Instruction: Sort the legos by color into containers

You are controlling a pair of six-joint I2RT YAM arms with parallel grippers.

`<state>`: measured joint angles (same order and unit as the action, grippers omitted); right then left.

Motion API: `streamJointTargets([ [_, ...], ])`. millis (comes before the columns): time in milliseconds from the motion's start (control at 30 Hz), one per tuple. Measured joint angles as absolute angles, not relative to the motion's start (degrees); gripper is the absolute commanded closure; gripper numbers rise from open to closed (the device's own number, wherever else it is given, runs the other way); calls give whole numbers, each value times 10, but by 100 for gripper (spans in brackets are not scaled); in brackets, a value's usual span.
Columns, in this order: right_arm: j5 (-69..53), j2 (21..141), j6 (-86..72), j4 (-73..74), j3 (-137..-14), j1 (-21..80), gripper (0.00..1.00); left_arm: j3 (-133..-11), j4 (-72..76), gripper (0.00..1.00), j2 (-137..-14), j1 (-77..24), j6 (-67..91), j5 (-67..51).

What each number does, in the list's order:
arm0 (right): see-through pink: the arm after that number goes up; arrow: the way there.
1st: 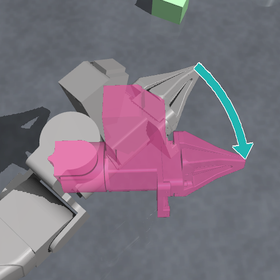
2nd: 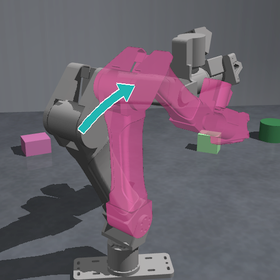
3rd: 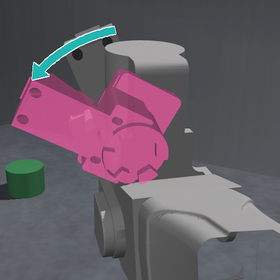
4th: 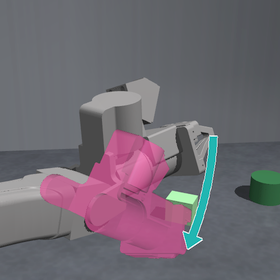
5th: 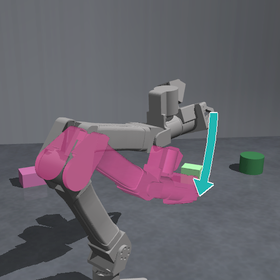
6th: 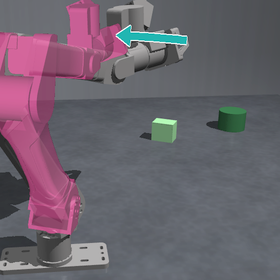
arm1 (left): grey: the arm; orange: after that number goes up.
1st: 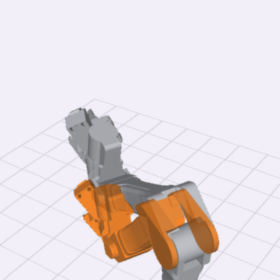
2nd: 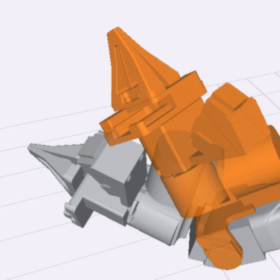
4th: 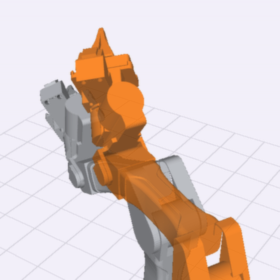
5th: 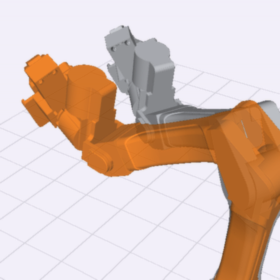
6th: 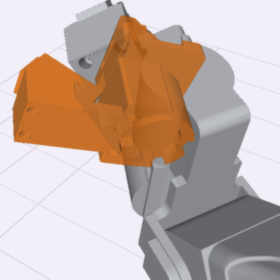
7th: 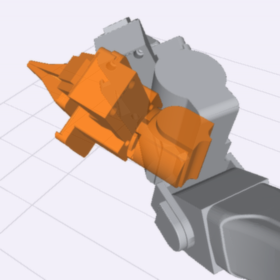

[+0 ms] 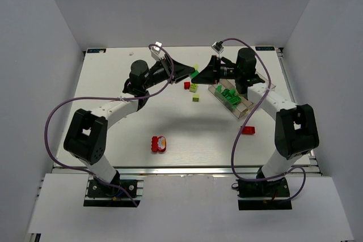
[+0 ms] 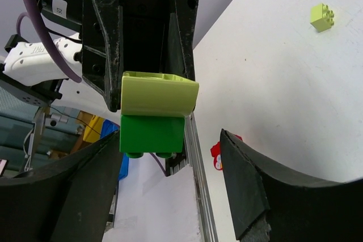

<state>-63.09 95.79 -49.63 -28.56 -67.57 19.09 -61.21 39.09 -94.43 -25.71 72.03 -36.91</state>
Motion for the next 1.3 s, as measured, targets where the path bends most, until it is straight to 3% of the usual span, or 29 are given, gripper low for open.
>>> streamJointTargets([
  [400,-630,961,-521,-305,-677,190,33,-598,395,85,-945,-260,721,-371],
  [600,-630,961,-524,-306,-677,188,49,-596,400,85,-952,-263,723,-373],
  [800,-632,961,-536,-306,-677,188,78,-596,409,85,-953,-263,723,-376],
  [833,-632,961,-538,-306,-677,188,88,-596,409,85,-954,-263,723,-376],
  [933,-634,961,-541,-307,-677,188,98,-596,411,87,-954,-263,722,-376],
  [1300,-628,943,-534,-312,-630,167,100,-622,420,88,-1000,-264,723,-414],
])
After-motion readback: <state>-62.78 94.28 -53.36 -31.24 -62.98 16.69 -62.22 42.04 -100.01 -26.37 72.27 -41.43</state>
